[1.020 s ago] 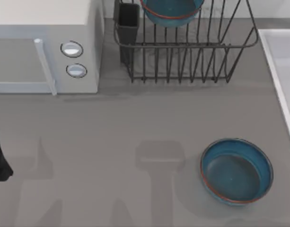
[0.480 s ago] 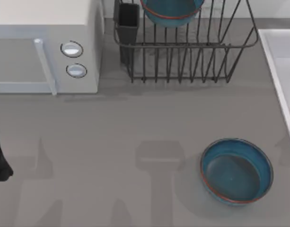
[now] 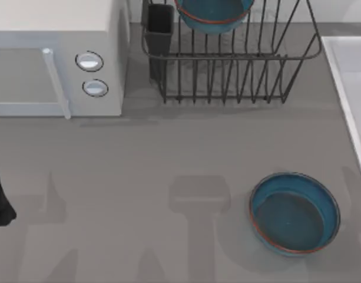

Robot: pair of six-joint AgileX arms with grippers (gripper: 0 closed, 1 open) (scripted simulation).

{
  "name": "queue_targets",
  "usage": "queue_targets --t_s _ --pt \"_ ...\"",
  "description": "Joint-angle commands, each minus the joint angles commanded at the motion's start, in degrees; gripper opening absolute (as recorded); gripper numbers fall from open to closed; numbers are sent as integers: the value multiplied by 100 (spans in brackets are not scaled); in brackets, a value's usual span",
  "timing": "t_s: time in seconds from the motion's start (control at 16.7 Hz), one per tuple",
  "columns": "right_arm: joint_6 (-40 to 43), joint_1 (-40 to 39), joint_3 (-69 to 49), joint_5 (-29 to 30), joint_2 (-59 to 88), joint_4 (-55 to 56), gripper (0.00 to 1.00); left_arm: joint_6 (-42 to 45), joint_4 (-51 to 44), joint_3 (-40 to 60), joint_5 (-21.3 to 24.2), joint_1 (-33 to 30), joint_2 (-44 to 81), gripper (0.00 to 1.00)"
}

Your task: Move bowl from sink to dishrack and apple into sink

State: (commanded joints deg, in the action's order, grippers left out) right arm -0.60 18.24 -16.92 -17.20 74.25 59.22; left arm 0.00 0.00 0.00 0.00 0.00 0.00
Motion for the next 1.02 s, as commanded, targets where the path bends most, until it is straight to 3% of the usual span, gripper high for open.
queue_targets --t_s 0.3,0.54,0.78,1.02 --pt "-24 -772 851 716 -3729 -2795 100 0 0 0 0 0 0 100" --pt "-5 -1331 1368 1247 -5883 -4562 100 0 0 0 0 0 0 100" --pt "41 -1719 1637 1619 -7123 -5657 100 0 0 0 0 0 0 100" --pt "60 -1824 1693 1720 -7425 -5922 100 0 0 0 0 0 0 100"
